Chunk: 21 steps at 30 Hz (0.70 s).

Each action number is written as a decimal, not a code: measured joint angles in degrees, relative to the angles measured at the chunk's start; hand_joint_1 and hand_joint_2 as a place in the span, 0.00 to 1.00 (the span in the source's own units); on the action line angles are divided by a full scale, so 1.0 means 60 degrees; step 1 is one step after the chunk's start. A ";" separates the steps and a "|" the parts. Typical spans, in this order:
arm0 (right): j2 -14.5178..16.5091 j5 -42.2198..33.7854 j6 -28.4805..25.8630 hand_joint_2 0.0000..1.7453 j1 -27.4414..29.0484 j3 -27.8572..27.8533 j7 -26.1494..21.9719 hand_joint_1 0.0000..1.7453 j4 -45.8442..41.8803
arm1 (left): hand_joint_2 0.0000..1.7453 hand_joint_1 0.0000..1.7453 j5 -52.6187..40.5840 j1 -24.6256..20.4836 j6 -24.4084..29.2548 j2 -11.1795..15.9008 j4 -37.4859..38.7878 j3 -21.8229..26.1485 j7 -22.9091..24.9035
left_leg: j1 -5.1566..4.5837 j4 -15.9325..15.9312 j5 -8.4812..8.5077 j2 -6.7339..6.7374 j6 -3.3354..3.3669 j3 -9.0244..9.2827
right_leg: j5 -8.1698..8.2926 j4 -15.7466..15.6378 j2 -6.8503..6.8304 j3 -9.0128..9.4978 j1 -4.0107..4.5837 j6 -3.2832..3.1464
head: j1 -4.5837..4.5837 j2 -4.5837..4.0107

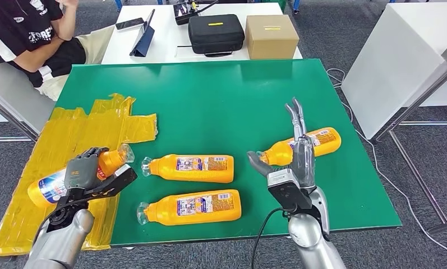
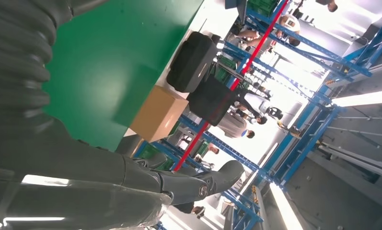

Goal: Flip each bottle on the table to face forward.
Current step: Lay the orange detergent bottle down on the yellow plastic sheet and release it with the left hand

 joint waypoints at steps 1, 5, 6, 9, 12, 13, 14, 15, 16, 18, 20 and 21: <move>0.0000 0.0000 0.0018 1.00 -0.0003 -0.0001 0.0000 0.00 0.0016 | 1.00 1.00 0.0017 -0.0059 -0.0001 0.0005 0.0119 0.0011 -0.0023 | 0.0000 0.0000 0.0000 0.0000 0.0000 0.0002 | 0.0000 0.0000 0.0000 0.0003 0.0000 0.0000 | 0.0000 -0.0001; 0.0000 -0.0012 0.0046 1.00 -0.0055 -0.0002 0.0002 0.00 0.0093 | 1.00 1.00 0.0078 -0.0209 -0.0009 0.0015 0.0495 0.0079 -0.0097 | 0.0001 0.0000 0.0000 0.0000 0.0000 0.0010 | 0.0000 0.0001 0.0000 0.0009 0.0000 0.0000 | -0.0001 0.0000; 0.0000 -0.0018 0.0051 1.00 -0.0082 -0.0002 0.0004 0.00 0.0121 | 1.00 1.00 0.0087 -0.0231 -0.0010 0.0015 0.0580 0.0105 -0.0115 | 0.0002 0.0000 0.0000 0.0001 0.0000 0.0011 | 0.0000 0.0001 0.0000 0.0010 0.0000 0.0000 | -0.0001 0.0000; 0.0000 -0.0034 0.0062 1.00 -0.0164 -0.0002 0.0013 0.00 0.0211 | 1.00 1.00 0.0107 -0.0296 -0.0010 0.0014 0.0790 0.0168 -0.0140 | 0.0003 -0.0001 0.0000 0.0003 -0.0001 0.0013 | 0.0000 0.0001 0.0000 0.0010 0.0001 0.0000 | 0.0000 0.0000; 0.0000 -0.0036 0.0062 1.00 -0.0216 -0.0002 0.0015 0.00 0.0291 | 1.00 0.85 0.0116 -0.0345 -0.0009 0.0014 0.0920 0.0214 -0.0141 | 0.0004 -0.0001 0.0000 0.0003 -0.0001 0.0014 | 0.0000 0.0002 0.0000 0.0011 0.0001 0.0000 | 0.0001 0.0000; 0.0000 -0.0036 0.0062 1.00 -0.0226 -0.0002 0.0015 0.00 0.0313 | 1.00 0.61 0.0117 -0.0355 -0.0009 0.0015 0.0950 0.0226 -0.0141 | 0.0004 -0.0001 0.0000 0.0003 -0.0001 0.0015 | 0.0000 0.0002 0.0000 0.0011 0.0001 0.0000 | 0.0000 -0.0001; 0.0000 -0.0037 0.0062 1.00 -0.0231 -0.0002 0.0015 0.00 0.0334 | 1.00 0.36 0.0117 -0.0363 -0.0008 0.0015 0.0974 0.0233 -0.0141 | 0.0004 -0.0001 0.0000 0.0003 -0.0001 0.0015 | 0.0000 0.0002 0.0000 0.0012 0.0001 0.0000 | 0.0000 -0.0001; 0.0000 -0.0042 0.0062 1.00 -0.0235 -0.0002 0.0016 0.00 0.0353 | 1.00 0.11 0.0118 -0.0371 -0.0008 0.0016 0.0994 0.0239 -0.0141 | 0.0004 -0.0001 0.0000 0.0003 -0.0001 0.0015 | 0.0000 0.0002 0.0000 0.0012 0.0001 0.0000 | 0.0000 -0.0001; 0.0000 -0.0052 0.0062 1.00 -0.0241 -0.0001 0.0021 0.00 0.0370 | 1.00 0.00 0.0120 -0.0376 -0.0008 0.0016 0.1015 0.0250 -0.0138 | 0.0004 -0.0001 0.0000 0.0003 -0.0001 0.0014 | 0.0000 0.0002 0.0000 0.0012 0.0001 0.0000 | 0.0000 -0.0001; 0.0000 -0.0085 0.0062 1.00 -0.0256 0.0002 0.0043 0.00 0.0403 | 1.00 0.00 0.0124 -0.0372 0.0004 0.0015 0.1064 0.0282 -0.0122 | 0.0004 -0.0001 0.0000 0.0004 -0.0001 0.0013 | 0.0000 0.0002 0.0001 0.0011 0.0001 0.0000 | 0.0000 -0.0001; 0.0001 -0.0111 0.0062 1.00 -0.0266 0.0009 0.0071 0.00 0.0430 | 1.00 0.00 0.0129 -0.0362 0.0024 0.0012 0.1109 0.0309 -0.0093 | 0.0004 -0.0001 0.0000 0.0003 -0.0001 0.0013 | 0.0000 0.0002 0.0001 0.0011 0.0001 0.0000 | 0.0000 0.0000; 0.0002 -0.0120 0.0063 1.00 -0.0267 0.0015 0.0080 0.00 0.0443 | 1.00 0.00 0.0144 -0.0359 0.0030 0.0011 0.1127 0.0321 -0.0080 | 0.0004 -0.0001 0.0000 0.0002 -0.0001 0.0012 | 0.0000 0.0002 0.0000 0.0012 0.0001 0.0000 | 0.0002 0.0000</move>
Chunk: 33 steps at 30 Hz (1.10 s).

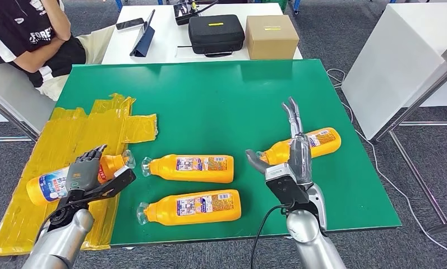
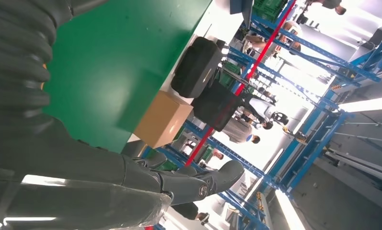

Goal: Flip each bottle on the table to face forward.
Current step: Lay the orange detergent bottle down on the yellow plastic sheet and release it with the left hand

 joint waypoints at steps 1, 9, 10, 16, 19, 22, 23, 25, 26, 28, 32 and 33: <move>0.0001 -0.0010 0.0004 1.00 -0.0003 0.0005 0.0005 0.00 0.0017 | 1.00 0.00 0.0026 0.0005 0.0002 -0.0002 0.0014 0.0023 0.0008 | 0.0000 0.0000 0.0000 0.0000 0.0000 0.0000 | 0.0000 0.0000 0.0000 0.0000 0.0000 0.0000 | -0.0001 0.0000; 0.0004 -0.0119 0.0112 1.00 -0.0090 0.0024 0.0004 0.00 0.0193 | 1.00 0.00 0.0405 0.0066 -0.0130 -0.0061 0.0021 0.0274 -0.0118 | -0.0002 0.0000 0.0000 0.0001 0.0000 0.0003 | 0.0000 -0.0001 0.0000 0.0003 0.0000 0.0000 | -0.0001 -0.0001; 0.0004 -0.0128 0.0120 1.00 -0.0097 0.0033 0.0004 0.00 0.0212 | 1.00 0.00 0.0442 0.0069 -0.0145 -0.0070 0.0017 0.0312 -0.0137 | -0.0002 0.0000 0.0000 0.0002 0.0000 0.0003 | 0.0000 -0.0001 0.0000 0.0003 0.0000 0.0000 | -0.0002 0.0000; 0.0007 -0.0156 0.0145 1.00 -0.0124 0.0074 0.0004 0.00 0.0309 | 1.00 0.00 0.0639 0.0079 -0.0207 -0.0094 0.0012 0.0441 -0.0273 | 0.0000 0.0000 0.0000 0.0002 0.0000 0.0007 | 0.0000 0.0000 0.0000 0.0006 0.0001 0.0000 | -0.0003 -0.0001; 0.0011 -0.0184 0.0154 1.00 -0.0130 0.0077 0.0004 0.00 0.0357 | 1.00 0.00 0.0977 0.0093 -0.0269 -0.0116 -0.0006 0.0536 -0.0520 | 0.0001 -0.0001 -0.0001 0.0002 0.0000 0.0008 | 0.0000 0.0000 0.0000 0.0007 0.0001 0.0000 | -0.0003 -0.0001; 0.0015 -0.0197 0.0173 1.00 -0.0133 0.0078 0.0004 0.00 0.0407 | 1.00 0.00 0.1559 0.0153 -0.0453 -0.0167 -0.0127 0.0695 -0.0905 | 0.0001 -0.0001 -0.0001 0.0001 -0.0001 0.0009 | 0.0000 0.0000 0.0000 0.0007 0.0001 0.0000 | -0.0003 0.0001; 0.0016 -0.0197 0.0174 1.00 -0.0133 0.0078 0.0004 0.00 0.0426 | 1.00 0.00 0.1783 0.0190 -0.0554 -0.0189 -0.0212 0.0749 -0.1035 | 0.0000 -0.0001 -0.0001 0.0001 -0.0001 0.0009 | 0.0000 0.0000 0.0000 0.0008 0.0001 0.0000 | -0.0003 0.0002; 0.0022 -0.0198 0.0174 1.00 -0.0133 0.0078 0.0004 0.00 0.0468 | 1.00 0.00 0.2240 0.0288 -0.0830 -0.0248 -0.0461 0.0844 -0.1257 | -0.0001 -0.0001 -0.0001 0.0000 0.0000 0.0009 | 0.0000 -0.0001 0.0000 0.0008 0.0001 0.0000 | -0.0003 0.0002; 0.0026 -0.0198 0.0174 1.00 -0.0133 0.0078 0.0004 0.00 0.0487 | 1.00 0.00 0.2430 0.0344 -0.0983 -0.0275 -0.0604 0.0874 -0.1331 | -0.0001 -0.0001 -0.0001 0.0000 0.0000 0.0009 | 0.0000 -0.0001 0.0000 0.0008 0.0000 0.0000 | -0.0003 0.0001; 0.0041 -0.0195 0.0175 1.00 -0.0134 0.0077 0.0004 0.00 0.0531 | 1.00 0.00 0.2738 0.0503 -0.1326 -0.0326 -0.0975 0.0903 -0.1413 | -0.0001 -0.0001 -0.0001 -0.0001 0.0000 0.0009 | 0.0000 -0.0001 0.0000 0.0008 0.0000 0.0000 | -0.0002 0.0000; 0.0101 -0.0128 0.0189 1.00 -0.0134 0.0075 0.0014 0.00 0.0617 | 0.75 0.00 0.3483 0.0936 -0.2460 -0.0445 -0.2117 0.0886 -0.1488 | -0.0002 -0.0001 0.0000 -0.0008 0.0000 0.0008 | -0.0001 -0.0003 -0.0003 0.0006 -0.0001 0.0000 | -0.0001 0.0000; 0.0111 -0.0114 0.0197 1.00 -0.0134 0.0075 0.0021 0.00 0.0636 | 0.50 0.00 0.3625 0.1040 -0.2755 -0.0464 -0.2414 0.0847 -0.1469 | -0.0002 -0.0001 0.0000 -0.0009 0.0000 0.0007 | -0.0001 -0.0003 -0.0004 0.0006 -0.0001 0.0000 | -0.0001 0.0001</move>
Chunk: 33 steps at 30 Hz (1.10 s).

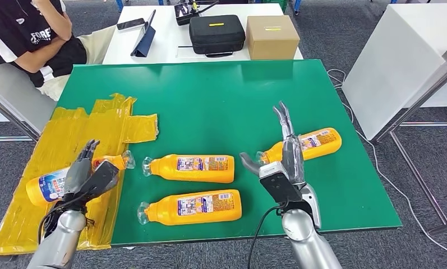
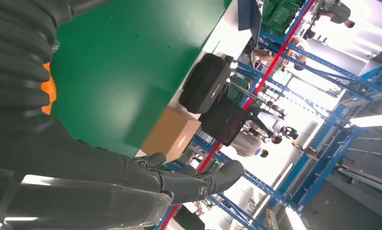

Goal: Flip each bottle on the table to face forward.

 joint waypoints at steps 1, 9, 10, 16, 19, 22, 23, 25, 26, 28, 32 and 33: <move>0.0009 0.0014 0.0010 1.00 0.0000 -0.0001 0.0007 0.00 0.0019 | 0.25 0.00 0.0104 0.0103 -0.0272 -0.0012 -0.0282 -0.0052 0.0036 | 0.0000 0.0000 0.0000 0.0001 0.0000 -0.0001 | 0.0000 0.0000 0.0000 -0.0001 0.0000 0.0000 | 0.0001 0.0000; 0.0029 0.0066 0.0079 1.00 0.0086 -0.0004 0.0041 0.00 0.0078 | 0.00 0.00 0.0464 0.0828 -0.1255 -0.0040 -0.2024 -0.0465 0.0221 | -0.0001 0.0001 -0.0001 0.0007 0.0000 -0.0013 | 0.0000 -0.0001 0.0002 -0.0015 -0.0001 0.0000 | 0.0000 -0.0001; 0.0029 0.0066 0.0079 1.00 0.0089 -0.0004 0.0041 0.00 0.0078 | 0.00 0.00 0.0466 0.0863 -0.1265 -0.0040 -0.2115 -0.0477 0.0223 | -0.0001 0.0001 -0.0001 0.0007 0.0000 -0.0013 | 0.0000 -0.0002 0.0002 -0.0016 -0.0001 0.0000 | 0.0001 -0.0001; 0.0029 0.0087 0.0083 1.00 0.0092 -0.0004 0.0041 0.00 0.0080 | 0.00 0.00 0.0515 0.1024 -0.1312 -0.0040 -0.2525 -0.0537 0.0228 | 0.0003 0.0001 -0.0001 0.0008 0.0000 -0.0013 | 0.0000 -0.0001 0.0002 -0.0017 0.0000 0.0000 | -0.0002 -0.0001; 0.0029 0.0105 0.0077 1.00 0.0117 -0.0004 0.0042 0.00 0.0078 | 0.00 0.00 0.1001 0.1121 -0.1738 -0.0037 -0.2734 -0.0582 0.0055 | 0.0003 0.0001 -0.0001 0.0009 0.0000 -0.0013 | 0.0000 0.0000 0.0002 -0.0017 0.0000 0.0000 | -0.0001 0.0000; 0.0025 0.0148 0.0052 1.00 0.0191 -0.0005 0.0045 0.00 0.0072 | 0.25 0.00 0.2149 0.1357 -0.2624 -0.0034 -0.3250 -0.0672 -0.0336 | 0.0001 0.0001 -0.0001 0.0008 0.0000 -0.0017 | 0.0000 0.0000 0.0003 -0.0020 0.0000 0.0000 | 0.0000 -0.0002; 0.0023 0.0184 0.0046 1.00 0.0204 -0.0006 0.0058 0.00 0.0064 | 0.50 0.00 0.2610 0.1440 -0.2970 -0.0033 -0.3460 -0.0709 -0.0475 | 0.0000 0.0001 -0.0001 0.0008 0.0000 -0.0018 | 0.0000 -0.0001 0.0003 -0.0021 -0.0001 0.0000 | 0.0001 -0.0002; 0.0015 0.0315 0.0028 1.00 0.0207 -0.0023 0.0124 0.00 0.0023 | 1.00 0.00 0.3555 0.1595 -0.3673 -0.0033 -0.3889 -0.0769 -0.0744 | -0.0001 0.0001 -0.0001 0.0008 0.0000 -0.0020 | 0.0000 -0.0001 0.0003 -0.0023 -0.0001 0.0000 | 0.0000 -0.0002; 0.0009 0.0427 0.0008 1.00 0.0205 -0.0040 0.0180 0.00 -0.0012 | 1.00 0.00 0.4008 0.1660 -0.3990 -0.0035 -0.4090 -0.0784 -0.0849 | -0.0002 0.0001 -0.0001 0.0008 0.0000 -0.0020 | 0.0000 -0.0002 0.0003 -0.0023 -0.0002 0.0000 | 0.0000 -0.0002; -0.0019 0.0833 -0.0108 1.00 0.0194 -0.0086 0.0339 0.00 -0.0093 | 1.00 0.00 0.4728 0.1762 -0.4425 -0.0050 -0.4399 -0.0797 -0.0952 | -0.0003 0.0001 -0.0002 0.0008 0.0001 -0.0020 | 0.0000 -0.0003 0.0002 -0.0023 -0.0002 0.0000 | -0.0001 -0.0001; -0.0161 0.2258 -0.0522 1.00 0.0151 -0.0229 0.0792 0.00 -0.0268 | 1.00 0.00 0.5701 0.1919 -0.4803 -0.0132 -0.4660 -0.0793 -0.0900 | -0.0003 0.0001 -0.0001 0.0007 0.0001 -0.0019 | 0.0000 -0.0003 0.0002 -0.0021 -0.0002 0.0000 | -0.0001 -0.0001; -0.0216 0.2541 -0.0565 1.00 0.0124 -0.0278 0.0886 0.00 -0.0304 | 1.00 0.00 0.5894 0.1948 -0.4844 -0.0158 -0.4673 -0.0793 -0.0863 | -0.0003 0.0001 -0.0001 0.0007 0.0001 -0.0019 | 0.0000 -0.0003 0.0002 -0.0021 -0.0002 0.0000 | -0.0001 -0.0001</move>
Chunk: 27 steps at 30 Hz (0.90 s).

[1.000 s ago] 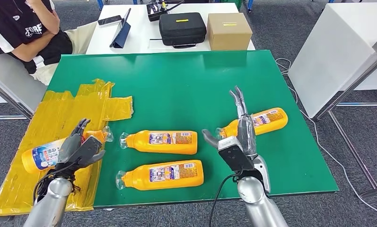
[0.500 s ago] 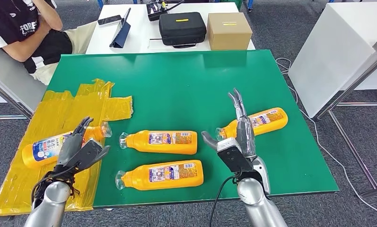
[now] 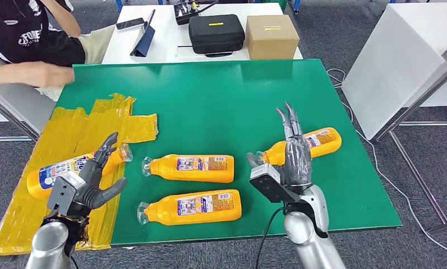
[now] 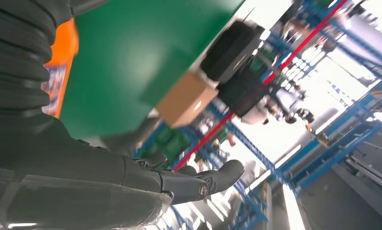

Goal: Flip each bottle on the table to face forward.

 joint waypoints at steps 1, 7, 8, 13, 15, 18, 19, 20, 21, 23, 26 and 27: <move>-0.0066 0.0269 -0.0032 1.00 -0.0034 -0.0057 0.0085 0.00 -0.0026 | 1.00 0.00 0.0143 0.0022 0.0009 -0.0025 -0.0003 0.0001 0.0034 | 0.0000 0.0000 0.0000 0.0000 0.0000 0.0000 | 0.0000 0.0000 0.0000 0.0000 0.0000 0.0000 | -0.0001 0.0000; -0.0681 0.2212 -0.0235 1.00 -0.0353 -0.0425 0.0584 0.00 -0.0038 | 1.00 0.00 0.0244 0.0157 0.0591 -0.0239 -0.0199 -0.0080 0.0178 | -0.0005 0.0002 0.0000 -0.0001 0.0001 -0.0001 | 0.0002 0.0000 0.0000 0.0001 -0.0003 0.0002 | 0.0001 0.0000; -0.0774 0.2372 -0.0238 1.00 -0.0401 -0.0481 0.0634 0.00 -0.0030 | 1.00 0.00 0.0240 0.0186 0.0647 -0.0268 -0.0268 -0.0138 0.0196 | -0.0006 0.0002 0.0000 -0.0002 0.0001 -0.0001 | 0.0002 0.0000 0.0000 0.0001 -0.0004 0.0003 | 0.0001 0.0000; -0.1045 0.2558 -0.0253 1.00 -0.0509 -0.0628 0.0721 0.00 0.0013 | 1.00 0.00 0.0227 0.0253 0.0755 -0.0349 -0.0468 -0.0324 0.0245 | -0.0006 0.0002 -0.0001 -0.0002 0.0002 -0.0002 | 0.0001 0.0000 0.0000 -0.0001 -0.0004 0.0003 | -0.0001 -0.0001; -0.1100 0.2675 -0.0252 1.00 -0.0513 -0.0647 0.0766 0.00 0.0029 | 1.00 0.00 0.0225 0.0259 0.0762 -0.0357 -0.0506 -0.0373 0.0249 | -0.0003 0.0002 -0.0001 -0.0001 0.0002 -0.0002 | 0.0001 0.0000 0.0000 -0.0001 -0.0003 0.0002 | -0.0002 -0.0001; -0.1236 0.3141 -0.0147 1.00 -0.0534 -0.0695 0.0990 0.00 0.0066 | 1.00 0.00 0.0195 0.0271 0.0762 -0.0362 -0.0527 -0.0498 0.0248 | -0.0001 0.0002 -0.0001 -0.0003 0.0001 -0.0001 | 0.0001 0.0000 -0.0001 0.0000 -0.0002 0.0002 | -0.0003 -0.0001; -0.1314 0.3291 -0.0052 1.00 -0.0549 -0.0725 0.1066 0.00 0.0087 | 1.00 0.00 0.0192 0.0277 0.0761 -0.0362 -0.0527 -0.0560 0.0248 | -0.0001 0.0002 -0.0001 -0.0004 0.0001 -0.0002 | 0.0001 0.0000 -0.0001 0.0000 -0.0002 0.0002 | -0.0002 0.0000; -0.1401 0.3431 0.0076 1.00 -0.0568 -0.0757 0.1141 0.00 0.0113 | 1.00 0.00 0.0204 0.0284 0.0760 -0.0361 -0.0527 -0.0623 0.0248 | -0.0002 0.0002 -0.0001 -0.0004 0.0001 -0.0002 | 0.0001 0.0000 -0.0001 0.0001 -0.0002 0.0002 | -0.0001 0.0000; -0.1495 0.3588 0.0249 1.00 -0.0597 -0.0789 0.1225 0.00 0.0147 | 1.00 0.00 0.0236 0.0288 0.0761 -0.0359 -0.0527 -0.0690 0.0249 | -0.0003 0.0002 -0.0001 -0.0003 0.0001 -0.0002 | 0.0001 0.0000 -0.0001 0.0001 -0.0002 0.0002 | -0.0001 0.0001; -0.1710 0.3937 0.0714 1.00 -0.0687 -0.0836 0.1421 0.00 0.0249 | 1.00 0.00 0.0350 0.0290 0.0761 -0.0350 -0.0526 -0.0799 0.0259 | -0.0007 0.0002 -0.0001 -0.0002 0.0002 -0.0003 | 0.0002 0.0000 -0.0001 0.0001 -0.0004 0.0003 | -0.0001 0.0001; -0.2085 0.4426 0.1560 1.00 -0.0912 -0.0873 0.1702 0.00 0.0523 | 1.00 0.00 0.0530 0.0290 0.0738 -0.0328 -0.0514 -0.0922 0.0289 | -0.0014 0.0002 0.0000 -0.0003 0.0003 -0.0002 | 0.0002 -0.0001 -0.0001 0.0001 -0.0011 0.0004 | -0.0001 0.0000; -0.2214 0.4546 0.1833 1.00 -0.0999 -0.0882 0.1763 0.00 0.0644 | 1.00 0.00 0.0572 0.0290 0.0717 -0.0321 -0.0502 -0.0948 0.0293 | -0.0016 0.0003 0.0001 -0.0004 0.0004 -0.0002 | 0.0002 -0.0001 -0.0001 0.0002 -0.0014 0.0004 | -0.0001 0.0000</move>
